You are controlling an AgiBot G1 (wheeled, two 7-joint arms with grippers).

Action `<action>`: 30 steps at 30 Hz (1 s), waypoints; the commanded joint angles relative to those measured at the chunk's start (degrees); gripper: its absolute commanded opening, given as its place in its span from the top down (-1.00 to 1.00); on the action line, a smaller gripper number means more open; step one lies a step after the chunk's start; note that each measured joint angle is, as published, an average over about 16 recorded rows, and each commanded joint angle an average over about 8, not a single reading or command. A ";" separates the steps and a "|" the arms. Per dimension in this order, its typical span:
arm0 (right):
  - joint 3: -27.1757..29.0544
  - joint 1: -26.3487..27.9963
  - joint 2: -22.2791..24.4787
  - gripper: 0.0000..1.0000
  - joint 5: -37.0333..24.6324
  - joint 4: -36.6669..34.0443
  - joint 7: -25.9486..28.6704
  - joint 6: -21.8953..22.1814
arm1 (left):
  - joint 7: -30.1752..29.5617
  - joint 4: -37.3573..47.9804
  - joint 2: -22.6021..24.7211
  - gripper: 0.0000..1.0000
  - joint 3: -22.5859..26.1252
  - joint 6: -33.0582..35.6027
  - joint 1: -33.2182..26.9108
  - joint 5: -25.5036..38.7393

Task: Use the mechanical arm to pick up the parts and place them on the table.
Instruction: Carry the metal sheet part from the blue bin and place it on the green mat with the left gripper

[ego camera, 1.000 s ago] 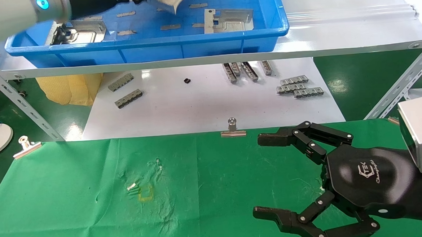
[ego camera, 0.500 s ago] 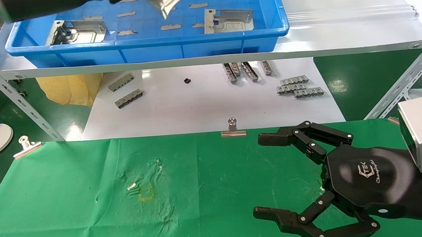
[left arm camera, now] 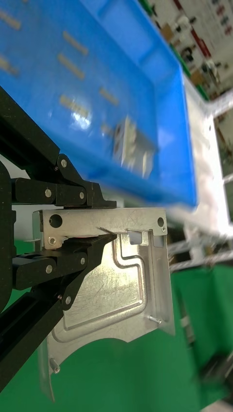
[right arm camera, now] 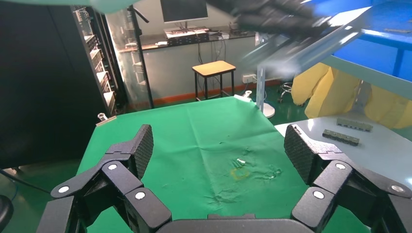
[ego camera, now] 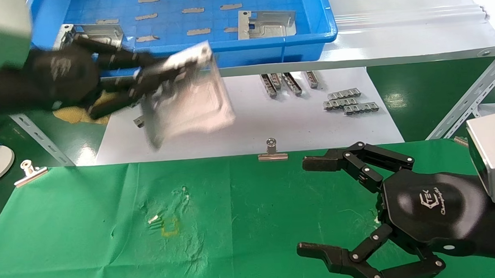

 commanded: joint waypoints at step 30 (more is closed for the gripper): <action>-0.01 0.00 0.00 -1.00 0.00 0.00 0.00 0.00 | 29.64 13.75 4.44 -1.00 16.12 -6.09 7.39 8.36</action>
